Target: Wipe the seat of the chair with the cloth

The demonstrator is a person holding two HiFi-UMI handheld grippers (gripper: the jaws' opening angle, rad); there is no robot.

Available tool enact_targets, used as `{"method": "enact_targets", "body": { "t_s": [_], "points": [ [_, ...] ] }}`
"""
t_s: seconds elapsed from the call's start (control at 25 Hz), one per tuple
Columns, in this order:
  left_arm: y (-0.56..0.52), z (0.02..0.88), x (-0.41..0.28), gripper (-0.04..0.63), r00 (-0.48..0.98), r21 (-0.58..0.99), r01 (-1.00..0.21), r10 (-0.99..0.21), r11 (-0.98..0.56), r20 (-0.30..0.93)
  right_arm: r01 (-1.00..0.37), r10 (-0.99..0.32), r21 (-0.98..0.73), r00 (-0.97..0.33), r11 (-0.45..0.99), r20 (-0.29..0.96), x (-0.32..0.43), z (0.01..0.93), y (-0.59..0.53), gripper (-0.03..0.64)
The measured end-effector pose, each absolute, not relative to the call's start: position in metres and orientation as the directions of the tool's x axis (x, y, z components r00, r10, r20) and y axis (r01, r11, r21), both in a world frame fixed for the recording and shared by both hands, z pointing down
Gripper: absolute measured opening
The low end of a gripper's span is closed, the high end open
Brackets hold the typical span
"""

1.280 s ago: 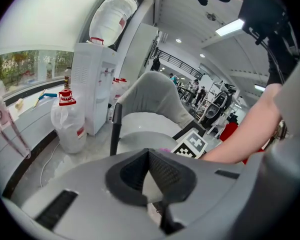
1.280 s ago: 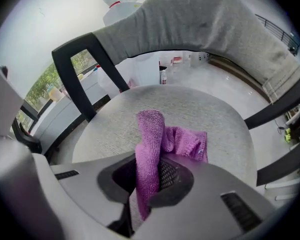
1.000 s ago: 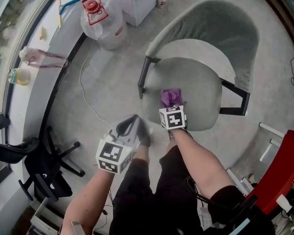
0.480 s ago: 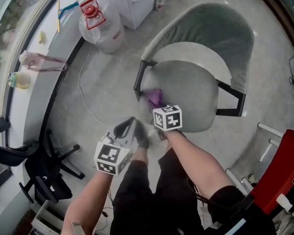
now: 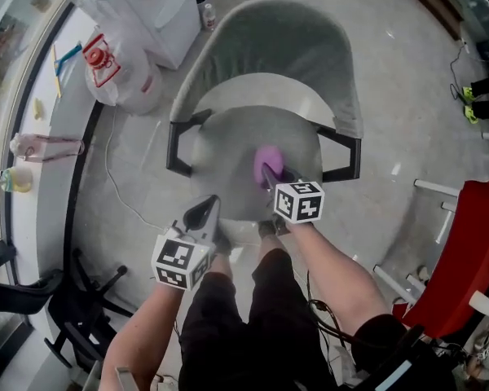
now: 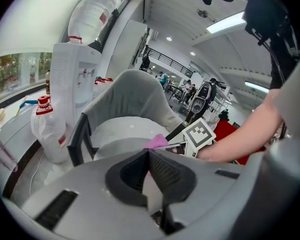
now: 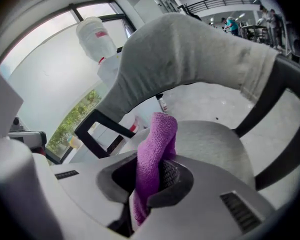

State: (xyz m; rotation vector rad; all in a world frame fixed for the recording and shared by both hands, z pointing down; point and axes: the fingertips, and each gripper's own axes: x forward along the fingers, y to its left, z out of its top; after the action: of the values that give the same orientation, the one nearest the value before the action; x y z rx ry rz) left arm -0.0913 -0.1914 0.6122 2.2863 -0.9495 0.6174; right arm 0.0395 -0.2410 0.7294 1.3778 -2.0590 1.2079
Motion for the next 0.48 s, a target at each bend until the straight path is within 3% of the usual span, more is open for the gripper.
{"method": "enact_targets", "body": {
  "t_s": [0.28, 0.48],
  "points": [
    [-0.196, 0.607, -0.034, -0.003, 0.673, 0.350, -0.706, -0.430, -0.616, 0.602, -0.954, -0.614, -0.297, -0.252, 0.030, 0.748, 0.161, 0.728, -0.241, 0.037],
    [-0.200, 0.607, -0.009, -0.003, 0.683, 0.354, -0.695, -0.422, -0.625, 0.597, -0.979, -0.596, -0.204, -0.166, 0.003, 0.786, 0.206, 0.737, -0.234, 0.037]
  ]
}}
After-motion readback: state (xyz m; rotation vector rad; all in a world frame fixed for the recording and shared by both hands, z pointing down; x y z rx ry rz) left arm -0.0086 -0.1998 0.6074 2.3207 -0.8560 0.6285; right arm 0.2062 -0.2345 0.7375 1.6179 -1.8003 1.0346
